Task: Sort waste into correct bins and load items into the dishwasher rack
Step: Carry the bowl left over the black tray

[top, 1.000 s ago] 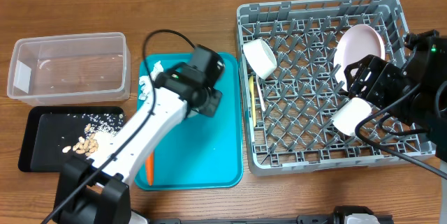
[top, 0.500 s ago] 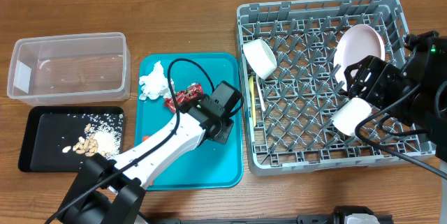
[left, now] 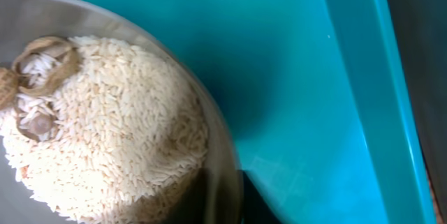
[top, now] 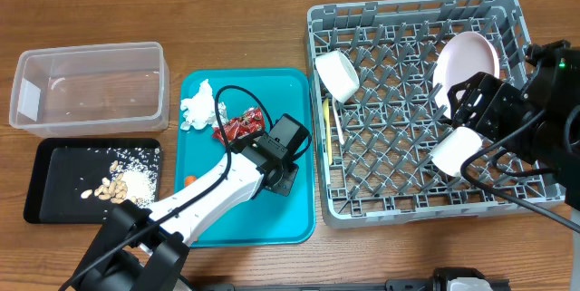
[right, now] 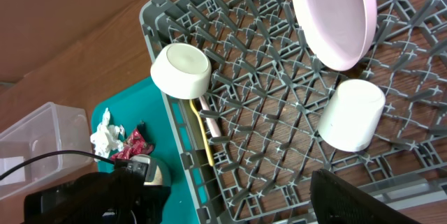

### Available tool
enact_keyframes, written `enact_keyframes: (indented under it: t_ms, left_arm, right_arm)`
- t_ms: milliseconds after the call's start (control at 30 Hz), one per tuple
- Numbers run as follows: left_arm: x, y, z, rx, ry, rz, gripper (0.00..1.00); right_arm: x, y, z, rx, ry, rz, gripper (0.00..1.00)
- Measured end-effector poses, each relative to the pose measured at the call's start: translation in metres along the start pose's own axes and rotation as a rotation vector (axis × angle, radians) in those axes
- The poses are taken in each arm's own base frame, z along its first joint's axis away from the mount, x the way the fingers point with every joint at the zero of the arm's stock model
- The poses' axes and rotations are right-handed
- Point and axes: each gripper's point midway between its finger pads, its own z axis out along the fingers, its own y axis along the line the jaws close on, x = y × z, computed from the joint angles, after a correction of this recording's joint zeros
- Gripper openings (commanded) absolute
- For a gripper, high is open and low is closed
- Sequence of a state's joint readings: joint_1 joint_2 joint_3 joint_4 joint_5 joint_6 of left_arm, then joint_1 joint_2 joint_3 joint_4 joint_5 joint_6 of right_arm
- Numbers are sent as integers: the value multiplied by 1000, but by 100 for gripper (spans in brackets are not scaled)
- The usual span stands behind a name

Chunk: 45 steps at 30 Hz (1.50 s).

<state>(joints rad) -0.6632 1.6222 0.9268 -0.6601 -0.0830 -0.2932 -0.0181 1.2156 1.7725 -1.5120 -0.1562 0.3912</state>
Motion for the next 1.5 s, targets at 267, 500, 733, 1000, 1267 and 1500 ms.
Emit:
enact_keyframes:
  t_ms: [267, 500, 733, 1000, 1267, 1500]
  left_arm:
    - [-2, 4, -9, -24, -2, -10, 4]
    - [-17, 4, -57, -2, -62, -89, 4]
    - [-30, 14, -127, 65, -248, -209, 4]
    - [-16, 76, -153, 31, -280, -487, 4]
    - [-5, 156, -164, 104, -312, -787, 4]
    - [18, 217, -177, 216, -401, -935, 4]
  right_arm:
    - [0, 0, 0, 1, -1, 0, 85]
    - [-1, 0, 0, 3, -3, -12, 85]
    - [-1, 0, 0, 3, -4, -20, 85]
    - [-1, 0, 0, 2, -5, -24, 85]
    - [-1, 0, 0, 1, -6, -24, 86]
    - [-2, 0, 0, 0, -8, -26, 86]
